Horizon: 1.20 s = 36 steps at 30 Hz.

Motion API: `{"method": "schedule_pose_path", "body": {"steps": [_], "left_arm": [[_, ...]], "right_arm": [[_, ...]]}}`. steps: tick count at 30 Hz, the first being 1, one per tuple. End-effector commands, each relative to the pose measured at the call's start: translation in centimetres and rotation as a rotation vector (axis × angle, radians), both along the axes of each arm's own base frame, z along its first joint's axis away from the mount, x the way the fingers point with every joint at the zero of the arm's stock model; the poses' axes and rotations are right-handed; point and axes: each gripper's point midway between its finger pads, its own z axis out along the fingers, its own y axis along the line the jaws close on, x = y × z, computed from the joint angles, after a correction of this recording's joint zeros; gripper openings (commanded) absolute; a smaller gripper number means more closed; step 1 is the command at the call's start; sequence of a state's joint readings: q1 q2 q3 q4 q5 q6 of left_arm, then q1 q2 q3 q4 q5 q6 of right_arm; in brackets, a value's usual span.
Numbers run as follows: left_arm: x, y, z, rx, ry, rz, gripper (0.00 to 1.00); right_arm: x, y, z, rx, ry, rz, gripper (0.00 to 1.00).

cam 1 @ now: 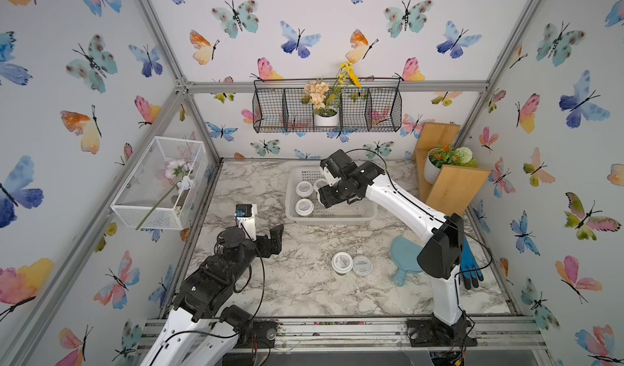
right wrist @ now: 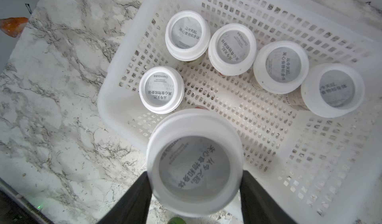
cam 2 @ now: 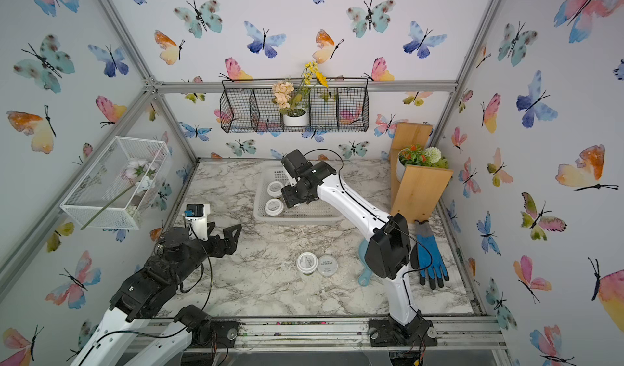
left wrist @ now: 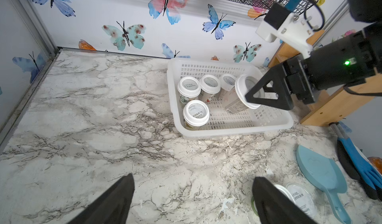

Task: Put the yogurt in the basket
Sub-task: Place the yogurt in the basket.

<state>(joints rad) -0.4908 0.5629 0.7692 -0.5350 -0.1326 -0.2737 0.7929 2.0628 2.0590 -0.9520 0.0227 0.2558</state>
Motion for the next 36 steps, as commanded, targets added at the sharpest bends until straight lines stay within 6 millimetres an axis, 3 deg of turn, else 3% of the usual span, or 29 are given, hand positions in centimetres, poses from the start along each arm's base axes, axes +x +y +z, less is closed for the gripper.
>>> {"method": "schedule_pose_path", "body": {"steps": [1,8,19,36], "left_arm": [[0.2,0.4,-0.2,0.010,-0.008,0.023,0.95],[0.3,0.4,-0.3,0.013,-0.005,0.026,0.95],[0.3,0.3,-0.4,0.016,0.000,0.023,0.95],[0.4,0.3,-0.6,0.019,0.006,0.024,0.95]], "right_arm": [[1.1,0.3,-1.3,-0.019,-0.007,0.003,0.67],[2.6,0.0,-3.7,-0.051,0.004,-0.015,0.67],[3.3,0.3,-7.2,-0.092,0.031,-0.016,0.67],[4.4,0.7,-9.4,-0.119,0.035,-0.035,0.70]]}}
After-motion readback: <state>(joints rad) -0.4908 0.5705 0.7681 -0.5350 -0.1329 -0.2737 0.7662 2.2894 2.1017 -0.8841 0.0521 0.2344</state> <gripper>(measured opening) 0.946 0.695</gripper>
